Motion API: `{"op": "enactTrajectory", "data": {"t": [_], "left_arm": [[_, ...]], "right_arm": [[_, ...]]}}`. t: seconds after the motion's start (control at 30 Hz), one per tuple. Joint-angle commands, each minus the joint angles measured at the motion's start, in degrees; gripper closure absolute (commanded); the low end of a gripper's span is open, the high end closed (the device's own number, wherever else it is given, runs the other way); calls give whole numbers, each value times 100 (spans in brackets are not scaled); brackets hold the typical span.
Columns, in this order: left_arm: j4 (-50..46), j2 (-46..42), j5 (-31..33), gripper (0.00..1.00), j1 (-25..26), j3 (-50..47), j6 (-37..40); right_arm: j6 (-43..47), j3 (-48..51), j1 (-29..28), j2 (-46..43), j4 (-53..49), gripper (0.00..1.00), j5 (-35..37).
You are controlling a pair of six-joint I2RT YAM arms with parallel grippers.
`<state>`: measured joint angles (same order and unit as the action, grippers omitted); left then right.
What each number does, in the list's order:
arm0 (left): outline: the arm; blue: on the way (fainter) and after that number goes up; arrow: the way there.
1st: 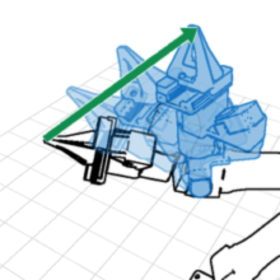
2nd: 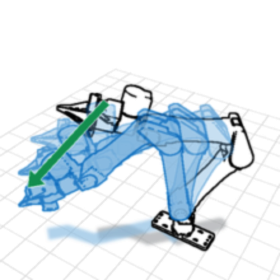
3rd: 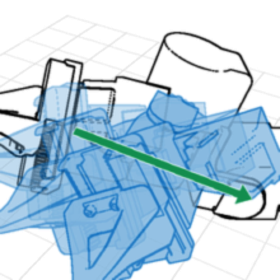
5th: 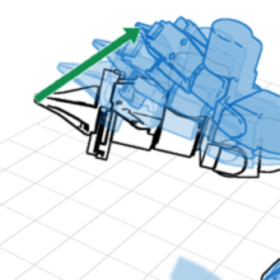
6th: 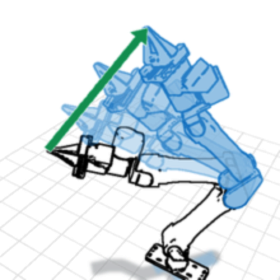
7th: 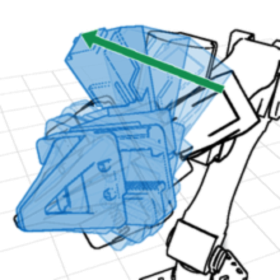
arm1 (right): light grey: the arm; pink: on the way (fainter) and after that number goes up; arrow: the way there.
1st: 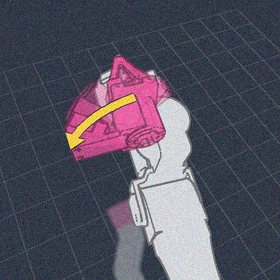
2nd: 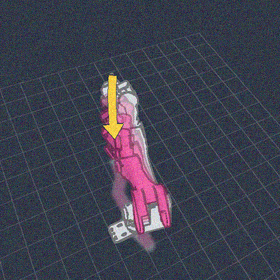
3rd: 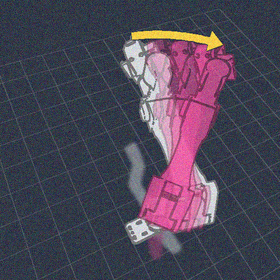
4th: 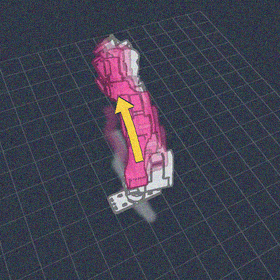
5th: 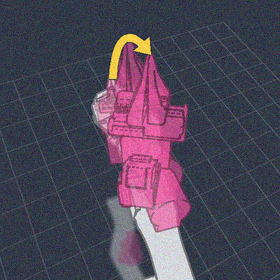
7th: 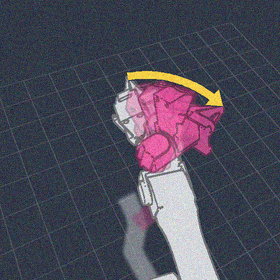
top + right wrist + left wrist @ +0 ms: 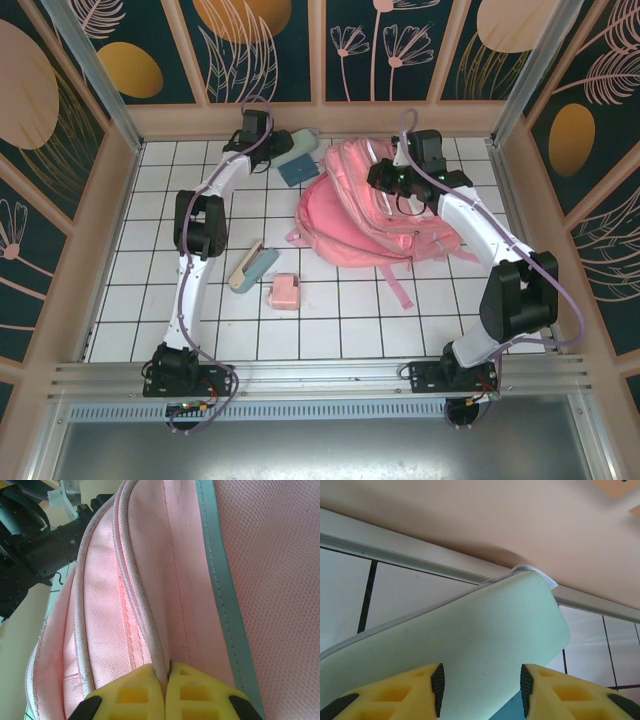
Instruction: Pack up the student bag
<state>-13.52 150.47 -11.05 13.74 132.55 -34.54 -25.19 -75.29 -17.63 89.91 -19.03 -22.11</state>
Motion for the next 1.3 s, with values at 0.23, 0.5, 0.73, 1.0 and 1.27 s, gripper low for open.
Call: {"op": "enactTrajectory", "data": {"t": [0.23,0.5,0.73,1.0,1.27], "left_arm": [[187,-1771,829,55,-118,-3148,-297],[972,-3241,375,55,-114,-5542,-1166],[1024,-4368,-42,37,-28,-6386,-1055],[-388,-4370,937,17,-21,-5506,901],[-653,-3904,1477,2,-20,-5223,2314]], "right_arm": [[185,-176,3,-27,-103,100,16],[276,-223,-6,206,60,100,-300],[286,-314,-47,382,186,100,-508],[276,-408,-20,188,242,100,-545],[147,-443,49,68,229,100,-522]]}}
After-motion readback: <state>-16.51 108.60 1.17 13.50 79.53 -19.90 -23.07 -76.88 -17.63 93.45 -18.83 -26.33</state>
